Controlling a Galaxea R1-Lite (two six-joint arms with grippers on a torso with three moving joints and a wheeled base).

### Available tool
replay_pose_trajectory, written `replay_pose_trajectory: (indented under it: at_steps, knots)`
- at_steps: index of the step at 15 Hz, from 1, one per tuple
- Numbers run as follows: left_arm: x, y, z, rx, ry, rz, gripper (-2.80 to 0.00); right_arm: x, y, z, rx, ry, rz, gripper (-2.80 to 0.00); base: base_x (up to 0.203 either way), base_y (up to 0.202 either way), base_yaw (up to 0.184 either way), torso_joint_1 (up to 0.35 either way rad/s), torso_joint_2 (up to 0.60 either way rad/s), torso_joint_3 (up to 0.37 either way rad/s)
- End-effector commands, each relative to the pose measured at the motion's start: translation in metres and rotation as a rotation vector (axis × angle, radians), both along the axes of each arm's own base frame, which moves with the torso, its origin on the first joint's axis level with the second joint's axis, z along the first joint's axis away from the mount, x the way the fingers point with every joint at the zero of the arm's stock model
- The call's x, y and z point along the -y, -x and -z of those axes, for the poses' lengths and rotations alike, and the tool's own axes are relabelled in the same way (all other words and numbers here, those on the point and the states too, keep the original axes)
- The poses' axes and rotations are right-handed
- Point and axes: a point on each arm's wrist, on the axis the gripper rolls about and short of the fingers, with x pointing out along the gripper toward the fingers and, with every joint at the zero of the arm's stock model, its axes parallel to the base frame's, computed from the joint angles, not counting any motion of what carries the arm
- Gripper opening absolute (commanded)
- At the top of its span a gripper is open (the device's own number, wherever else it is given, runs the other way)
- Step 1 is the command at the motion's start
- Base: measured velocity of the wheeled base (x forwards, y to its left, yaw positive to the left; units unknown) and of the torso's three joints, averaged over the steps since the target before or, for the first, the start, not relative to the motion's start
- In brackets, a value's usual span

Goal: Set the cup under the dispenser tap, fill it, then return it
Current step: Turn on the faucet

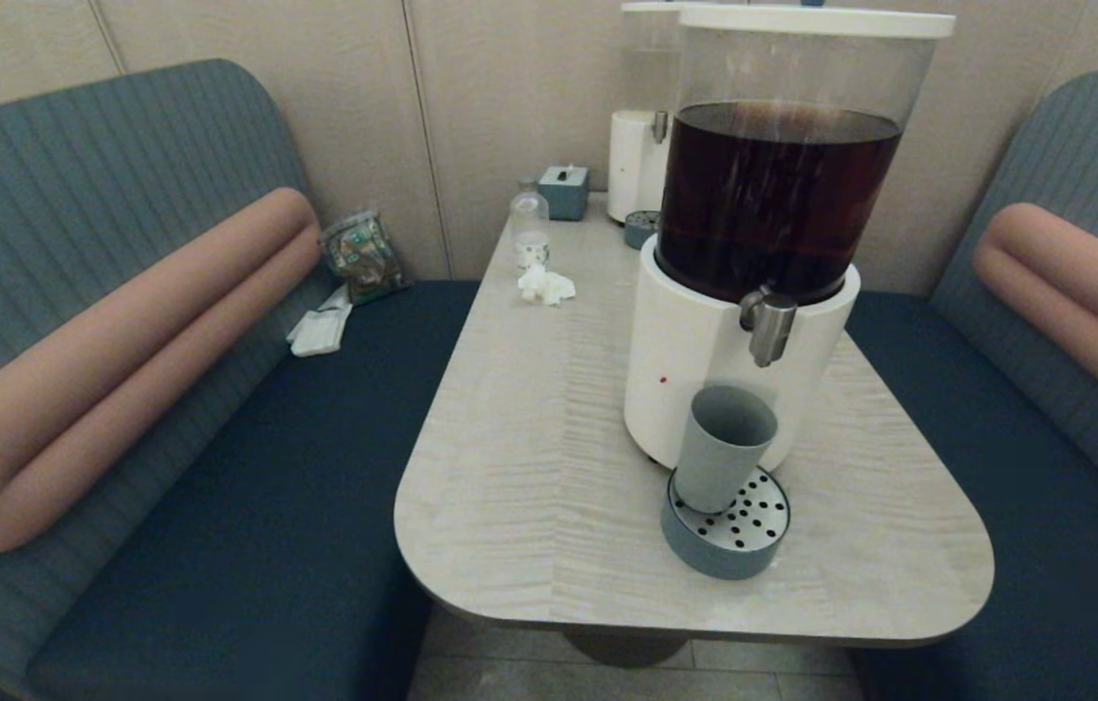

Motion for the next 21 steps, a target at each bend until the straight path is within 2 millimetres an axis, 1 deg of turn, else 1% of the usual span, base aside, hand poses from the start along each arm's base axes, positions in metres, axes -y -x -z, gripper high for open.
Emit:
replay_pose_trajectory:
  at_steps: [1, 6, 8, 10, 12, 15, 18, 19, 21]
  knots:
    - [-0.004, 0.022, 0.002, 0.036, 0.012, -0.021, -2.8, 0.0, 0.0, 0.0, -0.001, 0.0, 0.0, -2.8, 0.0, 0.0, 0.0, 0.0, 0.0, 0.0]
    - [-0.005, 0.03, 0.002, 0.058, 0.038, -0.037, -2.8, 0.0, 0.0, 0.0, -0.001, 0.0, 0.0, -2.8, 0.0, 0.0, 0.0, 0.0, 0.0, 0.0]
    - [-0.005, 0.034, 0.005, 0.069, 0.039, -0.045, -2.8, 0.0, 0.0, 0.0, -0.001, 0.0, 0.0, -2.8, 0.0, 0.0, 0.0, 0.0, 0.0, 0.0]
    - [-0.006, 0.042, 0.008, 0.098, 0.047, -0.056, -2.8, 0.0, 0.0, 0.0, -0.001, 0.0, 0.0, -2.8, 0.0, 0.0, 0.0, 0.0, 0.0, 0.0]
    - [-0.006, 0.048, 0.016, 0.108, 0.049, -0.074, -2.8, 0.0, 0.0, 0.0, -0.001, 0.0, 0.0, -2.8, 0.0, 0.0, 0.0, 0.0, 0.0, 0.0]
    - [-0.006, 0.061, 0.03, 0.134, 0.046, -0.072, -2.8, 0.0, 0.0, 0.0, -0.001, 0.0, 0.0, -2.8, 0.0, 0.0, 0.0, 0.0, 0.0, 0.0]
    - [-0.005, 0.079, 0.043, 0.151, 0.021, -0.018, -2.8, 0.0, 0.0, 0.0, 0.0, 0.0, 0.0, -2.8, 0.0, 0.0, 0.0, 0.0, 0.0, 0.0]
    - [-0.005, 0.084, 0.048, 0.134, 0.016, -0.011, -2.8, 0.0, 0.0, 0.0, -0.001, 0.0, 0.0, -2.8, 0.0, 0.0, 0.0, 0.0, 0.0, 0.0]
    - [-0.004, 0.085, 0.067, 0.014, -0.009, -0.012, -2.8, 0.0, 0.0, 0.0, -0.001, 0.0, 0.0, -2.8, 0.0, 0.0, 0.0, 0.0, 0.0, 0.0]
